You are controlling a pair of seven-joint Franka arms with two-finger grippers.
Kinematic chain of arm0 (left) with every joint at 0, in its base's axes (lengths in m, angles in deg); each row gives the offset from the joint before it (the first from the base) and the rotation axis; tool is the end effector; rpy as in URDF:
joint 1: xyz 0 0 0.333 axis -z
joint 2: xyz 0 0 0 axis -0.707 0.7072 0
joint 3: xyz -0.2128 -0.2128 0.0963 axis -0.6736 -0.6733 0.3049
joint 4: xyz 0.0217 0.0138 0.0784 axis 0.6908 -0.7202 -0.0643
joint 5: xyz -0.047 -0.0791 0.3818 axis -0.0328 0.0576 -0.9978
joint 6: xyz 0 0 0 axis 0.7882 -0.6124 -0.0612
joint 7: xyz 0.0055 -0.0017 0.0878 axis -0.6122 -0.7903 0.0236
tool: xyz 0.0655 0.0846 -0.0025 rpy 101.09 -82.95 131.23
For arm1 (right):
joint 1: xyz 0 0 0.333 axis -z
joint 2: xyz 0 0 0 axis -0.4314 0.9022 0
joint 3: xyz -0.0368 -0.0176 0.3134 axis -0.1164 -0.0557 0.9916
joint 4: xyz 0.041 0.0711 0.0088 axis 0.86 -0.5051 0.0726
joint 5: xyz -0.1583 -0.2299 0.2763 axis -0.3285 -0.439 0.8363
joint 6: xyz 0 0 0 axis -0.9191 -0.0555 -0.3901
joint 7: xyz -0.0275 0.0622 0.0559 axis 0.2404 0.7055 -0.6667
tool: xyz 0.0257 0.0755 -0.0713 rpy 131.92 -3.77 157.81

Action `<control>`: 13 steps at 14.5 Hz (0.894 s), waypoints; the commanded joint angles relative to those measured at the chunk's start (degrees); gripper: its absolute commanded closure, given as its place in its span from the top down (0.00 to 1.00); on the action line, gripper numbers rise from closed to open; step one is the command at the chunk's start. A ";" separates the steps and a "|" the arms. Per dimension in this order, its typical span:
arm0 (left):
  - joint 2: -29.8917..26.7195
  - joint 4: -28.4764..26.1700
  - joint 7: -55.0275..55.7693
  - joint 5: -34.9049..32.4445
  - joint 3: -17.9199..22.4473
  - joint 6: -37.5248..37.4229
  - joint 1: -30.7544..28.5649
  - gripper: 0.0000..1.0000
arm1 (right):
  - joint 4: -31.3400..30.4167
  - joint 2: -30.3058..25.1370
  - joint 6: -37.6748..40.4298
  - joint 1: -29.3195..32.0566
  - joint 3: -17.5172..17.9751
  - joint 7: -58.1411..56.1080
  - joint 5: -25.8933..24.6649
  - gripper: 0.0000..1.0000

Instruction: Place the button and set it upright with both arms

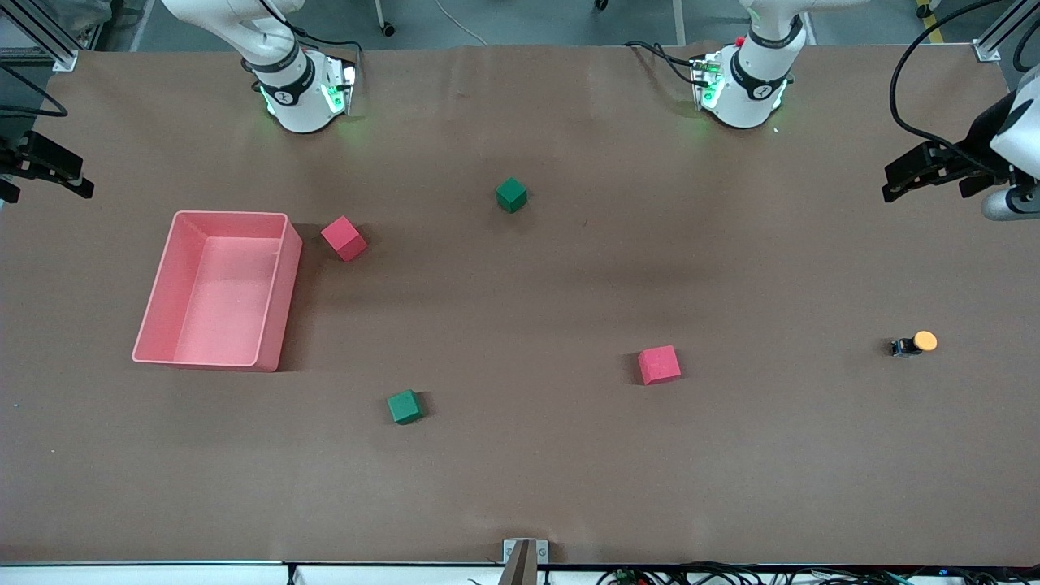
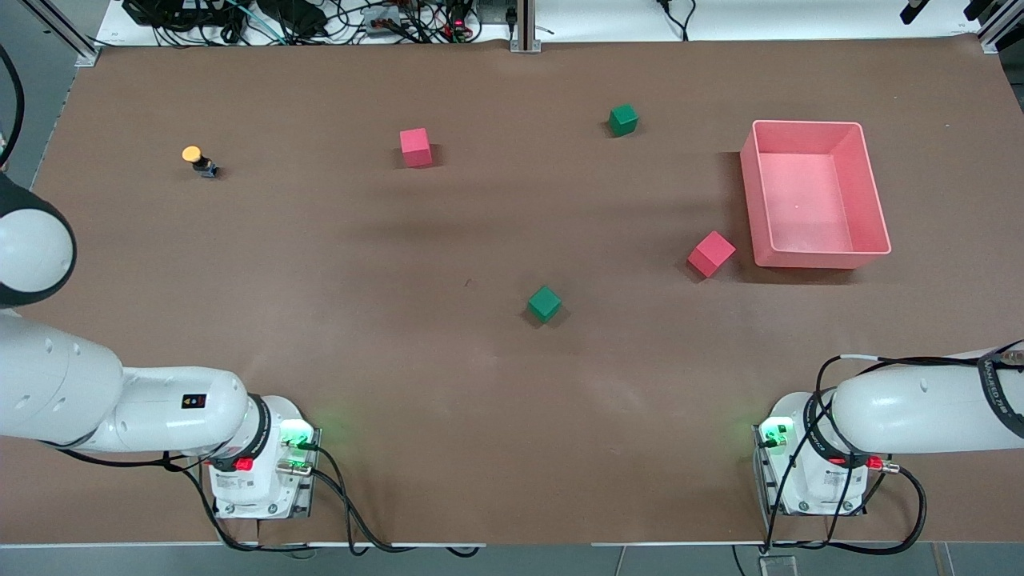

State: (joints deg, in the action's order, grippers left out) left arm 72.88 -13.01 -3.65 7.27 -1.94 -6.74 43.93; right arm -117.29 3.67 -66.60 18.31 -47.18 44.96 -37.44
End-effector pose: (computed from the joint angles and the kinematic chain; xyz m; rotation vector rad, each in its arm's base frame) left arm 0.5389 -0.0422 0.6507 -3.1138 -0.0589 0.1182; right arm 0.5236 -0.0560 0.6487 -3.1180 -0.0758 0.0309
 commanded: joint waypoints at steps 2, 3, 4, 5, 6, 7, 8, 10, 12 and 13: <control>-4.58 -4.12 -0.10 -1.13 0.09 0.22 0.44 1.00 | -0.82 -0.82 -0.14 -0.13 0.02 0.24 0.31 1.00; -5.11 -4.21 -0.10 -1.05 0.00 0.22 0.27 1.00 | -0.73 -0.82 -0.23 -0.14 0.02 0.33 0.31 1.00; -5.28 -4.12 -0.10 -1.05 -0.08 0.31 0.35 1.00 | -0.73 -0.74 -0.40 -0.05 0.02 0.33 0.31 1.00; -5.55 -4.03 -0.10 -1.04 -0.17 0.40 0.36 1.00 | -0.64 -0.82 -0.40 -0.05 0.02 0.33 0.31 1.00; -5.90 -4.03 -0.02 -0.87 -0.26 0.49 0.27 1.00 | -0.55 -0.82 -0.32 -0.05 0.02 0.33 0.31 1.00; -6.16 -3.95 -0.02 -0.17 -0.17 0.58 0.18 1.00 | -0.38 -0.82 -0.31 -0.05 0.02 0.33 0.31 1.00; -6.25 -3.94 -0.10 -0.17 -0.17 0.75 0.18 1.00 | -0.20 -0.74 -0.40 -0.05 0.02 0.33 0.22 1.00; -6.43 -3.86 -0.10 0.44 -0.26 0.84 0.18 1.00 | -0.20 -0.56 -0.49 -0.05 0.02 0.33 0.31 1.00; -6.43 -3.86 -0.19 2.37 0.00 0.84 0.18 1.00 | -0.11 -0.39 -0.75 -0.05 0.02 0.33 0.31 1.00; -6.43 -3.86 -0.19 2.38 0.00 0.84 0.09 1.00 | -0.11 -0.47 -0.75 0.04 0.02 0.42 0.40 1.00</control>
State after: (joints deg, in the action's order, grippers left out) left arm 67.66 -15.76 -3.65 8.54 -2.16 -6.56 43.96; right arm -117.27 3.62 -66.95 18.31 -47.18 44.96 -37.44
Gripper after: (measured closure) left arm 0.000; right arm 0.000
